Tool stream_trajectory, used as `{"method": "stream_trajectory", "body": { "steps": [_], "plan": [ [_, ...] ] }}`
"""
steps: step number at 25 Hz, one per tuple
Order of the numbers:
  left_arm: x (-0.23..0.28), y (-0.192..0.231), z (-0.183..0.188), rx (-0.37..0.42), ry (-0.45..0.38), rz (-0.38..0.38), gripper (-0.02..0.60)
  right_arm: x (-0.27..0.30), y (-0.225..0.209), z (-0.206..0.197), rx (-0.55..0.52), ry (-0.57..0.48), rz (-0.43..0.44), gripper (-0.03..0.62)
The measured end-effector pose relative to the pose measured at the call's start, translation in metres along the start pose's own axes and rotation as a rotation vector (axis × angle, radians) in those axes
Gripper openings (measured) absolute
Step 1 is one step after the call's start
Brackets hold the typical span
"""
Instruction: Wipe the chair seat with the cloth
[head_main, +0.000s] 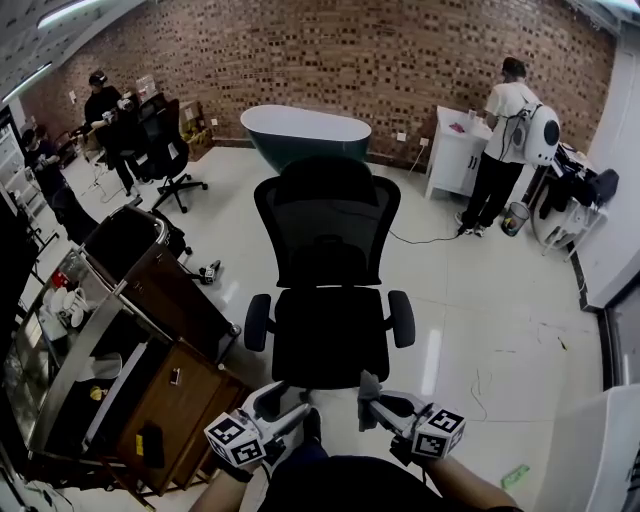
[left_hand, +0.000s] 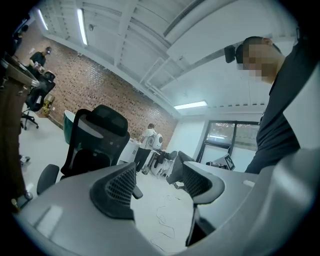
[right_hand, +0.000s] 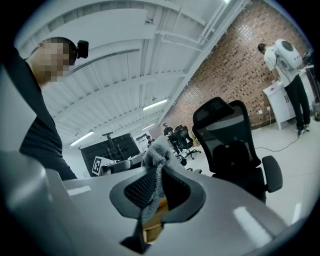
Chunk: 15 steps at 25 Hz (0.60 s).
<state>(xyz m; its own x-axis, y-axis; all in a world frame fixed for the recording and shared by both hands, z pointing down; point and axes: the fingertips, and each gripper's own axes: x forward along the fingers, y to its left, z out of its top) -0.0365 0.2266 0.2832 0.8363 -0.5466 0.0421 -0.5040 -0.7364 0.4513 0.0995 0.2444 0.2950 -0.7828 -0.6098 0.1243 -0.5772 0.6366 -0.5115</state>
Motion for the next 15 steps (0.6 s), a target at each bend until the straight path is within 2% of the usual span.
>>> {"method": "stream_trajectory", "body": {
  "steps": [8, 15],
  "plan": [
    [0.037, 0.089, 0.049, -0.008, 0.022, -0.079, 0.318, 0.086, -0.046, 0.047, 0.012, -0.029, -0.064, 0.037],
    [0.059, 0.147, 0.085, 0.001, 0.064, -0.149, 0.318, 0.153, -0.073, 0.095, -0.008, -0.083, -0.106, 0.036]
  ]
}}
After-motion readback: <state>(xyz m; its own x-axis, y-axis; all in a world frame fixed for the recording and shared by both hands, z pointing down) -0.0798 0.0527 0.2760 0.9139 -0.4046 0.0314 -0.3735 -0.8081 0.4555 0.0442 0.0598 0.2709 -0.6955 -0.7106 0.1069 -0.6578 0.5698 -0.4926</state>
